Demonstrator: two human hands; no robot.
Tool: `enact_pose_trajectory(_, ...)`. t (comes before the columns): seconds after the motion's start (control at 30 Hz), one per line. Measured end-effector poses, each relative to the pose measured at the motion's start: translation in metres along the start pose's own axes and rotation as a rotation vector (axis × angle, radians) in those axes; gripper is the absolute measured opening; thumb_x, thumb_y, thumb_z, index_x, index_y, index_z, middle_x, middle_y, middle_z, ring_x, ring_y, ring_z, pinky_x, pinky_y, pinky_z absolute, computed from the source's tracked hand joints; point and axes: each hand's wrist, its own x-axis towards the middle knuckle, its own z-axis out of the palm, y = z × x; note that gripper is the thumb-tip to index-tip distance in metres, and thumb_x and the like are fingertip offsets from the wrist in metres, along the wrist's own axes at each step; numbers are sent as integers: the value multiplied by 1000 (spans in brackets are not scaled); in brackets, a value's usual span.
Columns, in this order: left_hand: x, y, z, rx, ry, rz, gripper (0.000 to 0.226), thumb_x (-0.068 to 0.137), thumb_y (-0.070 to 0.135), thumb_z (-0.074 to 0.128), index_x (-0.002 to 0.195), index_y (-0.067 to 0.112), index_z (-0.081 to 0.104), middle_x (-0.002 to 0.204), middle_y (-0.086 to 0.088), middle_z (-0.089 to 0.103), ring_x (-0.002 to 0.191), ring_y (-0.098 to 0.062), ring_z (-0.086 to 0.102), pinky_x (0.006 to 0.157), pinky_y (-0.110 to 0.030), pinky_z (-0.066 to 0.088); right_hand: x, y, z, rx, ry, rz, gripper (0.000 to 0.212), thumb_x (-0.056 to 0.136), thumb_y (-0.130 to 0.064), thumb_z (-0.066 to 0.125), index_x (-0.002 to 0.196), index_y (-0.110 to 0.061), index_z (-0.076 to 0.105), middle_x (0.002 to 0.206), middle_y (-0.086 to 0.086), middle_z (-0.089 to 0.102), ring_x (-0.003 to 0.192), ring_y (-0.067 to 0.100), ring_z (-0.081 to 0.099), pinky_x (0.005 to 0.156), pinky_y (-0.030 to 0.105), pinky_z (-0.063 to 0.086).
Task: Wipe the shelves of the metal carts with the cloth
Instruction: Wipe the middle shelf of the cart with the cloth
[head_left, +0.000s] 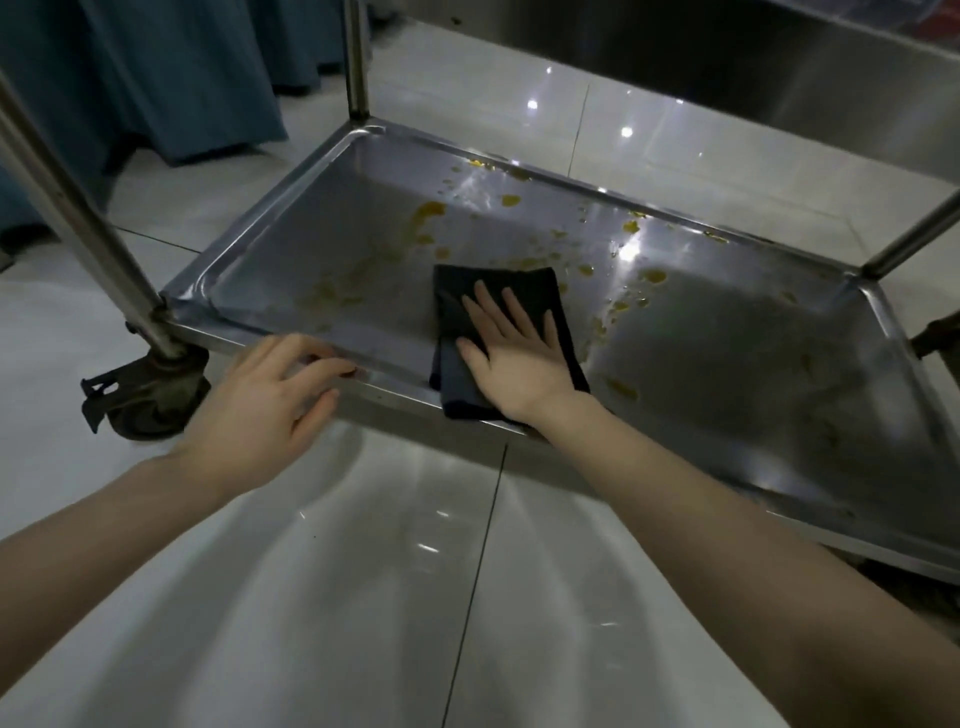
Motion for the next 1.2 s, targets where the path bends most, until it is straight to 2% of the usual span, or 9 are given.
enact_pose_trajectory(0.13, -8, -22, 1, 20, 15, -29, 43, 95, 39, 42, 121, 14, 66, 115, -10, 57, 102, -36, 56, 82, -52, 46, -49, -8, 7, -31, 30, -142, 58, 101, -55, 14, 155, -35, 11, 163, -16, 4, 150, 12, 1, 119, 50, 7)
enact_pose_trajectory(0.27, -12, -23, 10, 22, 90, 24, 42, 96, 35, 45, 124, 12, 66, 116, -13, 58, 102, -37, 55, 87, -51, 44, -58, -8, 10, -159, 114, -184, 65, 96, -61, 10, 154, -34, 21, 163, -11, 15, 148, 18, 16, 113, 47, 22)
enact_pose_trajectory(0.37, -14, -22, 14, 19, 120, 41, 41, 96, 30, 46, 126, 10, 65, 116, -15, 58, 103, -38, 55, 91, -50, 43, -16, 7, 9, -19, 33, -141, 66, 94, -69, 17, 154, -42, 12, 164, -12, -1, 150, 14, -2, 120, 47, 4)
enact_pose_trajectory(0.5, -12, -17, 11, -11, 90, 30, 42, 95, 29, 44, 126, 8, 64, 115, -14, 59, 103, -36, 54, 90, -47, 44, 38, 13, 5, -22, 15, 88, 70, 96, -68, 19, 155, -37, -3, 162, -11, -15, 149, 15, -15, 119, 47, -11)
enact_pose_trajectory(0.6, -9, -23, 0, -15, 65, 25, 42, 94, 29, 45, 125, 7, 63, 114, -11, 59, 101, -31, 56, 89, -42, 45, 24, 4, 6, -11, -26, 34, 70, 94, -70, 16, 155, -38, -2, 162, -14, -14, 149, 16, -14, 119, 51, -7)
enact_pose_trajectory(0.73, -15, -46, -6, 58, 129, -47, 38, 93, 28, 49, 120, 8, 66, 108, -13, 58, 96, -35, 56, 88, -47, 44, -41, -12, 15, -31, 20, -175, 74, 88, -75, -1, 154, -41, 2, 162, -18, -6, 150, 14, -9, 120, 50, -2)
enact_pose_trajectory(0.83, -23, -52, 4, 73, 176, -56, 37, 93, 26, 52, 124, 11, 65, 111, -12, 58, 100, -34, 54, 94, -50, 43, -42, -17, 19, -44, 31, -138, 75, 86, -76, -6, 153, -44, 3, 162, -20, -5, 150, 13, -9, 119, 48, -2)
enact_pose_trajectory(1.1, -26, -45, 10, 28, 242, -112, 34, 94, 20, 52, 123, 10, 65, 115, -11, 61, 104, -33, 56, 98, -50, 43, 83, -13, 1, 26, 1, 164, 64, 98, -64, 15, 155, -39, -2, 163, -12, -12, 150, 21, -13, 119, 54, -6)
enact_pose_trajectory(1.2, -25, -53, 3, 1, 233, -74, 31, 93, 14, 52, 120, 8, 66, 114, -9, 63, 101, -31, 59, 96, -42, 43, 50, -34, 10, -23, -24, 45, 68, 93, -71, 11, 153, -44, -3, 161, -19, -12, 150, 18, -12, 119, 53, -5)
